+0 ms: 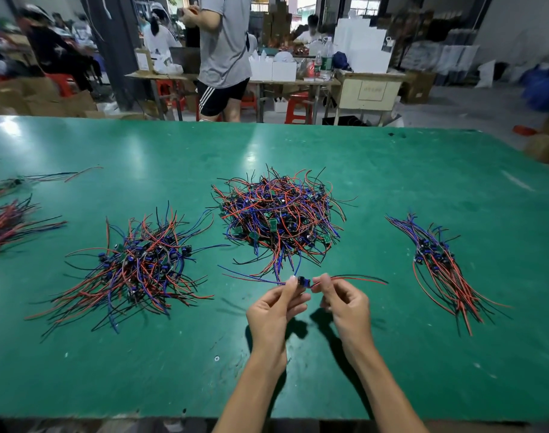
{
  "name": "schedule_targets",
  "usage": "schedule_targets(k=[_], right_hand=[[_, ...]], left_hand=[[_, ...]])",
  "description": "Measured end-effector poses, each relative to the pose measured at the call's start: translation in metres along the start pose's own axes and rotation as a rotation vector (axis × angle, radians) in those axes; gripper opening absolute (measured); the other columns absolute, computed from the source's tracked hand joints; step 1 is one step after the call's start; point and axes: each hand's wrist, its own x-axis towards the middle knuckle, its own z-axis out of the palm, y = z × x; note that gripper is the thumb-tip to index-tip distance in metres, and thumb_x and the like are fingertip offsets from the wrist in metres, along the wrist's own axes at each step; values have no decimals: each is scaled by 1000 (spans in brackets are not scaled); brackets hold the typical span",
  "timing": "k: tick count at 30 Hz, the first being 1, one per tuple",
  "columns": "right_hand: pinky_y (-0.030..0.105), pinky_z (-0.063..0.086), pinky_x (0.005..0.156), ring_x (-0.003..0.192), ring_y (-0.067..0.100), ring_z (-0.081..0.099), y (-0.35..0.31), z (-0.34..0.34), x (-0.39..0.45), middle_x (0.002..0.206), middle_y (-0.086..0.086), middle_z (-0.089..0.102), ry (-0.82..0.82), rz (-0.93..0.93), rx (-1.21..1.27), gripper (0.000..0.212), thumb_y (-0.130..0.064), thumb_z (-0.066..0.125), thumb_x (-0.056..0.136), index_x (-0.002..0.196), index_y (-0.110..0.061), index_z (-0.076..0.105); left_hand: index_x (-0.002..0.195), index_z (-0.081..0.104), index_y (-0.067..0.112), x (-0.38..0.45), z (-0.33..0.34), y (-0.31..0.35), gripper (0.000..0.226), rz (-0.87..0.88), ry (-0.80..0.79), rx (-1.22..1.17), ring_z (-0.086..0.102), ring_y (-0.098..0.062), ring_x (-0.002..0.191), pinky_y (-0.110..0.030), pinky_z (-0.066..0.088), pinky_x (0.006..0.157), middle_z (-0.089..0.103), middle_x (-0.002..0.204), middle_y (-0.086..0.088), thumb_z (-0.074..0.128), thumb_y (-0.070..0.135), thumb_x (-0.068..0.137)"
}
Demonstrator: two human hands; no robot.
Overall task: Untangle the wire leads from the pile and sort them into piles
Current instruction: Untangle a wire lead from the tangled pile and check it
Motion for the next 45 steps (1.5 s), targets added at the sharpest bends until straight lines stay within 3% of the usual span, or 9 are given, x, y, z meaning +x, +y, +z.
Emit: schedule_targets(k=[10, 16, 22, 26, 29, 32, 36, 40, 45], right_hand=[[18, 49, 62, 61, 10, 58, 2, -16, 5, 70, 8, 69, -63, 181, 185, 36, -39, 61, 89, 69, -12, 74], [19, 57, 70, 69, 9, 66, -2, -31, 10, 77, 8, 71, -136, 321, 483, 33, -28, 57, 91, 70, -13, 77], [30, 48, 63, 71, 16, 55, 8, -24, 5, 74, 7, 60, -268, 138, 97, 34, -41, 62, 94, 75, -14, 68], [35, 43, 64, 68, 16, 50, 11, -20, 1, 68, 7, 58, -243, 14, -105, 47, -58, 66, 90, 78, -13, 69], [37, 50, 71, 75, 15, 62, 11, -16, -1, 80, 7, 71, -171, -36, -179, 31, -46, 72, 91, 86, -15, 76], [21, 53, 72, 80, 10, 69, 8, -12, -2, 89, 2, 72, -46, -42, -160, 17, -35, 77, 81, 82, -19, 82], [13, 51, 67, 75, 5, 70, 0, -8, -5, 92, 6, 70, -37, -28, -105, 10, -24, 78, 80, 78, -15, 83], [16, 54, 68, 73, 7, 69, -1, -9, -4, 92, 13, 69, -75, -3, -57, 10, -11, 73, 88, 86, -7, 82], [24, 55, 77, 85, 9, 69, 5, -9, -5, 101, 2, 77, -171, 15, -121, 23, -3, 61, 98, 91, -15, 80]], left_hand=[[86, 79, 6, -6, -17, -6, 20, 193, -274, 253, 72, -18, 75, -23, 56, 68, 77, 88, -18, 85, 6, 67], [105, 70, 4, 1, -11, -2, 18, 102, -353, 253, 75, -27, 76, -26, 58, 67, 77, 93, -18, 62, 17, 94], [114, 70, 6, 9, -12, 12, 38, -86, -553, 430, 75, -31, 80, -29, 60, 70, 76, 101, -18, 66, 35, 91], [122, 65, 3, 12, -13, 14, 41, -132, -489, 410, 73, -28, 74, -30, 60, 68, 74, 90, -21, 74, 22, 87], [120, 69, 6, 13, -17, 13, 27, -129, -488, 432, 71, -25, 73, -31, 60, 68, 73, 87, -18, 69, 11, 94], [110, 73, 6, 13, -14, 9, 19, -137, -430, 466, 69, -21, 66, -26, 56, 57, 72, 82, -15, 61, 6, 96], [84, 79, 11, 11, -8, 2, 29, -63, -383, 569, 49, -14, 42, -19, 40, 42, 68, 64, -12, 54, 8, 98], [84, 78, 9, 8, -7, -4, 20, 57, -338, 569, 47, -10, 42, -19, 35, 38, 77, 81, -7, 63, 13, 97], [76, 76, 15, 9, -7, -7, 23, 83, -297, 534, 44, -10, 40, -19, 33, 36, 70, 71, -4, 64, 9, 95]])
